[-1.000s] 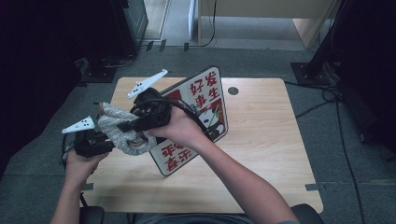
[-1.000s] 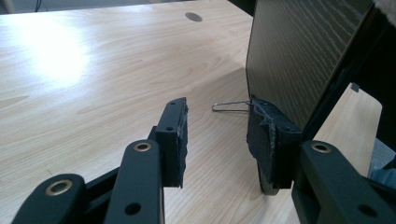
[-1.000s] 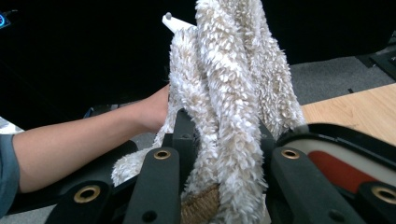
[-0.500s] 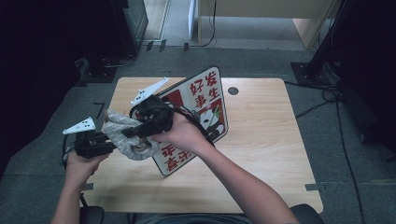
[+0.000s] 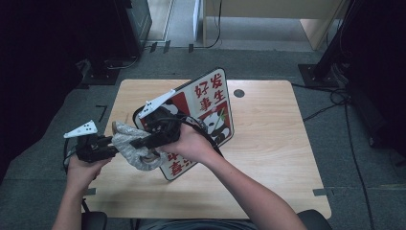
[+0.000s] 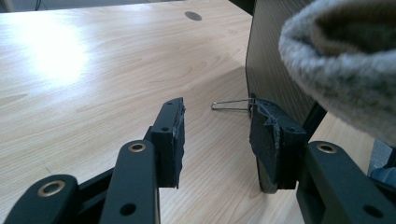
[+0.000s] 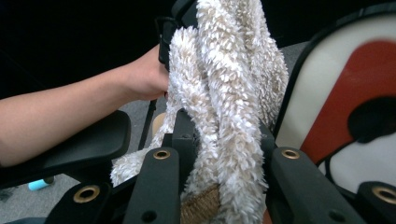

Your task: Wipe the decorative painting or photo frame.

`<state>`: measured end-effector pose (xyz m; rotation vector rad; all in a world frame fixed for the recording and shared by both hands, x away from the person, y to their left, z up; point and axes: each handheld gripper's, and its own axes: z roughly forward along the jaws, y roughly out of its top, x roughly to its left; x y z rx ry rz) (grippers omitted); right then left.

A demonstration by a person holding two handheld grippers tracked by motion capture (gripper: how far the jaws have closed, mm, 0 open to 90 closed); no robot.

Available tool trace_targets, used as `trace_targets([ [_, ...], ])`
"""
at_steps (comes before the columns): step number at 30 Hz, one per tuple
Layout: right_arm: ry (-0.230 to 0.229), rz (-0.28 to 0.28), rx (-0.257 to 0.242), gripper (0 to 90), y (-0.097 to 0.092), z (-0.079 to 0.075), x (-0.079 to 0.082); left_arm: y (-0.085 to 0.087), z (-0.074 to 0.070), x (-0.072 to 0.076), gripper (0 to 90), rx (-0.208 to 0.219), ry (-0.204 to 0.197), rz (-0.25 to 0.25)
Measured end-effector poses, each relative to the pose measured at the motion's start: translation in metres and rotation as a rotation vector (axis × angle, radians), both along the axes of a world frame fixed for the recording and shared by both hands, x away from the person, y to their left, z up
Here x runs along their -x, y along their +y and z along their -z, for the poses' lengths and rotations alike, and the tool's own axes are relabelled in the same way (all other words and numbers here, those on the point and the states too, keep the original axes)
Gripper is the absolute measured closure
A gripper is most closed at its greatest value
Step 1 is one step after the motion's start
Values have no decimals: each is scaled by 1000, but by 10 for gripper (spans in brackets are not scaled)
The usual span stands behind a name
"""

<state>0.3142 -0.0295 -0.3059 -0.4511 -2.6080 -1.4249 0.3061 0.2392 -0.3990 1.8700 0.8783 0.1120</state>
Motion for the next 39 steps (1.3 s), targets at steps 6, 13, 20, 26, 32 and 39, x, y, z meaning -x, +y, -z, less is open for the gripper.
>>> trace_targets([
  [6, 9, 3, 1, 725, -3, 10, 4, -1, 0, 0, 550, -9, 0, 0],
  [13, 10, 4, 0, 727, -6, 20, 6, -2, 1, 0, 548, -10, 0, 0],
  [20, 9, 0, -3, 727, -9, 28, 9, -2, 1, -1, 545, -11, 1, 3],
  [26, 15, 0, 3, 728, -12, 34, 11, -3, 1, -1, 542, -14, 1, 9],
  [32, 19, 2, 3, 728, -16, 39, 13, -3, 1, 0, 540, -6, 2, 7],
  [39, 34, 5, 14, 728, -18, 47, 15, -3, 1, 0, 537, -8, 1, 12],
])
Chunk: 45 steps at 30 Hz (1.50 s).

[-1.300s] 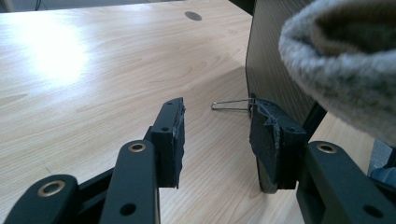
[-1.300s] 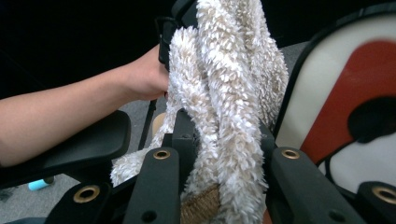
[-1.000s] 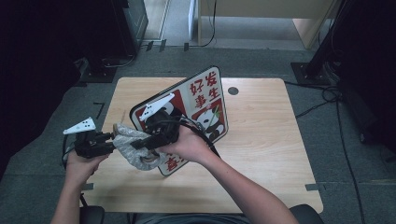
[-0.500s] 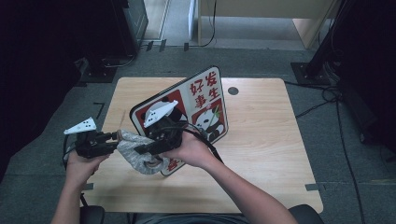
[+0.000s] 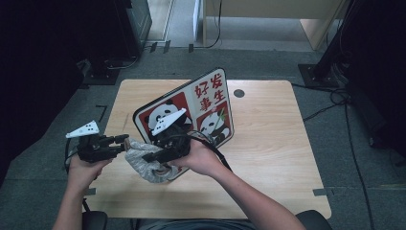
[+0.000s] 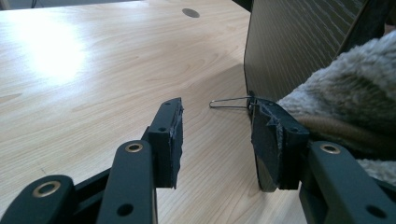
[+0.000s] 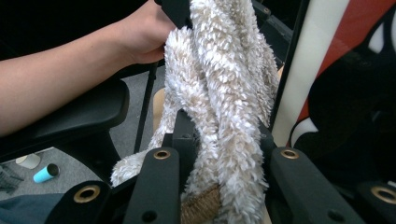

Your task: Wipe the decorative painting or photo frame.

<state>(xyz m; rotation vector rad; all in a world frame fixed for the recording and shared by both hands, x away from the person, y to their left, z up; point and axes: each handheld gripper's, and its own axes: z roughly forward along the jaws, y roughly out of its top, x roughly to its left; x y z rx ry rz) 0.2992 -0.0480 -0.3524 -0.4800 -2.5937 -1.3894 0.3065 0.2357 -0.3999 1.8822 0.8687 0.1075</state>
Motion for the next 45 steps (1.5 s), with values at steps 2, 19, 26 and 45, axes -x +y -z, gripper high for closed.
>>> trace_targets([
  [2, 3, -1, 0, 728, 0, 2, 0, 0, 0, 0, 536, 1, 0, 0],
  [19, 22, -6, 30, 728, 0, 22, 3, 0, -1, 0, 535, 1, 0, 3],
  [26, 29, -7, 30, 728, -3, 34, 6, -2, -1, 1, 534, -1, 0, 6],
  [45, 46, -5, 22, 726, -13, 69, 9, -12, -9, 8, 529, -8, -9, 39],
])
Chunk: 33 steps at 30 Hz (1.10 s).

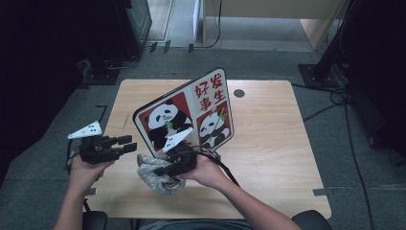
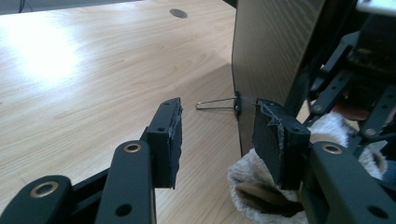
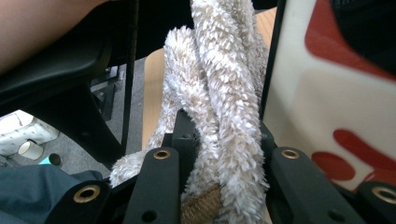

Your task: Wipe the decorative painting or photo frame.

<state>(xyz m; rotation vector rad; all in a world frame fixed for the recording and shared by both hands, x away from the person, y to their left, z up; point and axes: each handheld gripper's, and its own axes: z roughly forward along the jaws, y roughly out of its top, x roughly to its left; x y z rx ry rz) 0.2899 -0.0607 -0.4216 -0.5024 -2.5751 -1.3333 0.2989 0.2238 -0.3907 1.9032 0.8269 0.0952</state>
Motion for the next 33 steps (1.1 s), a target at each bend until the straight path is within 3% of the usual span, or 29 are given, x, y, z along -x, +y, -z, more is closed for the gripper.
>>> trace_targets([
  [13, 28, 7, 6, 725, -5, 23, 1, -14, -13, 9, 516, 21, 2, 53],
  [16, 13, 3, 9, 725, -6, 28, 2, -17, -14, 10, 512, 16, 1, 64],
  [20, 36, 9, 16, 725, -7, 35, 3, -19, -15, 10, 501, 22, 18, 64],
  [33, 47, 4, 40, 725, -6, 45, 4, -27, -22, 16, 490, 26, -7, 88],
])
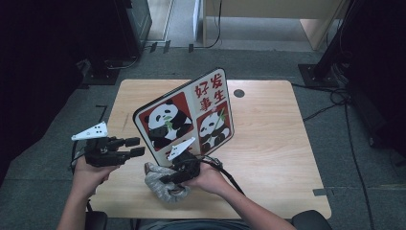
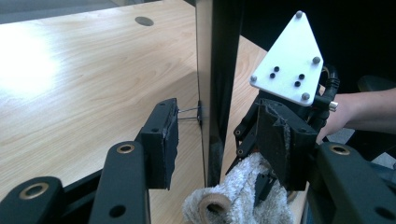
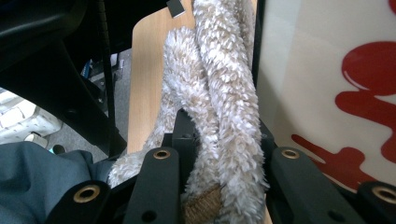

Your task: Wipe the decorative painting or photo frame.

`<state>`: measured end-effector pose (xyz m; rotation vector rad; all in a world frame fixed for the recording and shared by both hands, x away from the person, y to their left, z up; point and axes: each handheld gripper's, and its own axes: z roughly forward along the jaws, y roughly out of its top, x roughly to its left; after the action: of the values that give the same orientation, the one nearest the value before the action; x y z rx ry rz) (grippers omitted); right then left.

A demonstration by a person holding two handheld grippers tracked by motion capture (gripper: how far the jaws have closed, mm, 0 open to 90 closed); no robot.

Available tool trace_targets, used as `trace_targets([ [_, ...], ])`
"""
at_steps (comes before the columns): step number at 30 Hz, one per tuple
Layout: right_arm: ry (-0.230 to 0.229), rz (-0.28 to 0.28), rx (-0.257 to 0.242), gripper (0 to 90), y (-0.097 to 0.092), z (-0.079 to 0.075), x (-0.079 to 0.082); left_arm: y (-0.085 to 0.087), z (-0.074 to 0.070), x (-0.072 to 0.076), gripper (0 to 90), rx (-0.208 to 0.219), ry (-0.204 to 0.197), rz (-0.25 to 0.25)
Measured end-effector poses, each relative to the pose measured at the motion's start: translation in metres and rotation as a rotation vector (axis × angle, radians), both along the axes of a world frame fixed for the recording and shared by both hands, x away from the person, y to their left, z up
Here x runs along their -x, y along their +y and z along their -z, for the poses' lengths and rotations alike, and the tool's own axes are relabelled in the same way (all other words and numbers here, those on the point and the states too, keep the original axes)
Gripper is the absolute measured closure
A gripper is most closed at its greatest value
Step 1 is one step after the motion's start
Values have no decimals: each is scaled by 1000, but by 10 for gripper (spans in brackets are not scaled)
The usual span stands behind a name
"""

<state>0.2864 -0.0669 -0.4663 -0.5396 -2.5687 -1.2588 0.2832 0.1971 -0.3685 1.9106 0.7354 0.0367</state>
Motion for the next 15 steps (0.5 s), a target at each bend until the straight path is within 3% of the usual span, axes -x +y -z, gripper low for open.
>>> trace_targets([
  [7, 10, -2, -3, 727, -1, -4, 1, -6, 3, -3, 506, -4, 1, -3],
  [15, 8, -16, -17, 729, -5, -22, 4, -16, 6, -8, 549, -18, -1, 1],
])
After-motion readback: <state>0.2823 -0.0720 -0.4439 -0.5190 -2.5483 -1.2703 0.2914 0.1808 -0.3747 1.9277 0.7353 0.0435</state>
